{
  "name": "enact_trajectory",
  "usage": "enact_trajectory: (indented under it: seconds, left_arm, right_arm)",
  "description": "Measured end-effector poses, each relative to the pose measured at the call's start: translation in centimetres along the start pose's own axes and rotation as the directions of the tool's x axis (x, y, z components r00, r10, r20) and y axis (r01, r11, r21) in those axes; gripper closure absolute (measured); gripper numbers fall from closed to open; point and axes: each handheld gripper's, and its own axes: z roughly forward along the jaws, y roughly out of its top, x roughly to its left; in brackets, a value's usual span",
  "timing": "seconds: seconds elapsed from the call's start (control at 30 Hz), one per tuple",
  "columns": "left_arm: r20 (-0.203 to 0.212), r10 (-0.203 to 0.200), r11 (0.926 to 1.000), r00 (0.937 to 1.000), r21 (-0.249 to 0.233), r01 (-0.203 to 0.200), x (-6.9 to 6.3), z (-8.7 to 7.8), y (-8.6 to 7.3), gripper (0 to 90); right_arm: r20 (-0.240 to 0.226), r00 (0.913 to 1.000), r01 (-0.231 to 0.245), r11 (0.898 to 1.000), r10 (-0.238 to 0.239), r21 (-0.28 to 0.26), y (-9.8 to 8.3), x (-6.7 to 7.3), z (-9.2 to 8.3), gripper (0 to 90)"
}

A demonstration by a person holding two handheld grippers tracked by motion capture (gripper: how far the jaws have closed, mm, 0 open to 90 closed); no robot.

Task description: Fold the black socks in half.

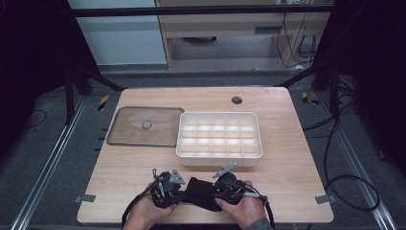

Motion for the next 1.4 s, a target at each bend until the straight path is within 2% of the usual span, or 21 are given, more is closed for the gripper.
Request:
enact_trajectory:
  seconds: [0.17, 0.5, 0.6, 0.8, 1.07, 1.4]
  left_arm:
    - [0.006, -0.001, 1.0000, 1.0000, -0.006, 0.001, 0.0, -0.2, 0.1, 83.3]
    - [0.000, 0.012, 0.9998, 0.9999, -0.014, -0.012, 0.0, -0.6, 0.5, 83.6]
    - [0.013, 0.005, 0.9998, 0.9999, -0.022, -0.004, 0.1, -0.8, 0.4, 83.7]
    - [0.000, 0.005, 0.9997, 1.0000, -0.025, -0.005, -0.2, -0.8, 0.4, 83.8]
    - [0.009, 0.003, 0.9995, 1.0000, -0.033, -0.003, 0.2, -1.3, 0.7, 83.8]
    - [0.008, 0.018, 0.9989, 0.9998, -0.042, -0.018, -0.1, -2.1, 1.0, 83.8]
  right_arm:
    - [-0.007, 1.0000, -0.003, 1.000, 0.003, 0.004, 0.1, 0.0, 0.1, 61.1]
    - [-0.015, 0.9996, -0.022, 0.999, 0.022, -0.026, -0.3, -0.1, 0.1, 62.1]
    - [-0.013, 0.9998, -0.017, 0.999, 0.017, -0.029, -0.4, -0.1, 0.1, 62.1]
    - [-0.003, 0.9999, -0.011, 0.999, 0.011, -0.034, -0.5, 0.1, 0.0, 62.1]
    - [-0.009, 0.9999, -0.011, 0.999, 0.011, -0.032, -0.2, -0.1, 0.2, 62.0]
    - [-0.027, 0.9985, -0.048, 0.998, 0.046, -0.044, 0.0, -0.2, 0.4, 62.3]
